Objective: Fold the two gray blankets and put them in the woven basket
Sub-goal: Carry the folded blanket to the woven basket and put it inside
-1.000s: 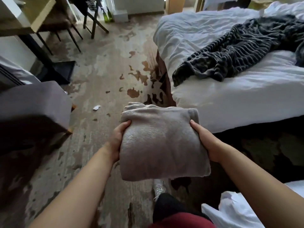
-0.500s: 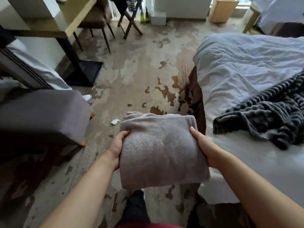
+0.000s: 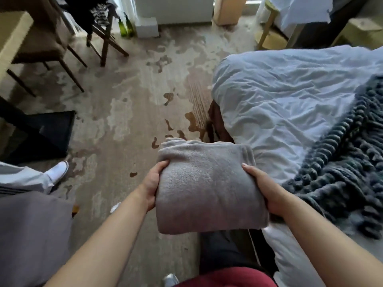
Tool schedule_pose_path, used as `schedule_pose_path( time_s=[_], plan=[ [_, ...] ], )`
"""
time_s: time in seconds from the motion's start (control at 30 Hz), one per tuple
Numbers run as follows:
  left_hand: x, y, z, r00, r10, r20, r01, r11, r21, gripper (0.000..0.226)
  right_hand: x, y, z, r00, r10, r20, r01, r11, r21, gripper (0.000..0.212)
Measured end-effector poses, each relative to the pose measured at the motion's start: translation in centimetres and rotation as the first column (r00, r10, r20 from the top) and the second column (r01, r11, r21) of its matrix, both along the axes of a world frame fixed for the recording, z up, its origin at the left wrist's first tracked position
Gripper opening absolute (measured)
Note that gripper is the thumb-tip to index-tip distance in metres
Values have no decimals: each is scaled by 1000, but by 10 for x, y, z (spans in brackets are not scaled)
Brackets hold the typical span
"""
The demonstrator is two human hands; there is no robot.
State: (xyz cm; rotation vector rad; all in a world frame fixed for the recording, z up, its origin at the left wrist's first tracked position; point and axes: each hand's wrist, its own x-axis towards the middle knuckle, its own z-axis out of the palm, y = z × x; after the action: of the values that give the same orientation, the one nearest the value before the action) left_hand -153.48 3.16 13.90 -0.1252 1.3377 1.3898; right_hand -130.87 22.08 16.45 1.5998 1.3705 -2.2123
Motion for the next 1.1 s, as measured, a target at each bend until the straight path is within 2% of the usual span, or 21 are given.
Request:
schedule_pose_path(
  time_s=[0.13,0.27,0.33,0.47,0.67,0.87,0.97,1.1],
  plan=[
    [-66,100,-7,998,-44,-50,43,999,-13,37,-62,98,-19,999,-20,-25,20,1000,-8,53],
    [-124,172,6,998,60,-3,-60,998,-17,35,-136,176,-15,999,-16,-31,14,998,-57,53],
    [-157,201,13,997,78,-12,-78,997,-27,36,-174,211,-8,998,2,-68,-9,995,-103,52],
    [-226,253,24,996,93,-15,-94,994,-61,41,-254,279,0,997,35,-62,-41,994,-96,53],
    [-346,344,1,982,190,16,-188,979,-83,39,-387,375,-17,998,3,-68,-10,995,-98,52],
    [-467,478,-13,993,88,80,-81,993,-91,40,-488,483,-31,988,-143,50,146,988,-54,55],
    [-516,554,-9,996,15,91,-9,997,-73,39,-518,542,-21,974,-215,73,219,974,-54,59],
    [-566,663,-5,989,-103,111,111,991,-74,40,-546,623,-14,939,-342,37,343,938,-44,51]
  ],
)
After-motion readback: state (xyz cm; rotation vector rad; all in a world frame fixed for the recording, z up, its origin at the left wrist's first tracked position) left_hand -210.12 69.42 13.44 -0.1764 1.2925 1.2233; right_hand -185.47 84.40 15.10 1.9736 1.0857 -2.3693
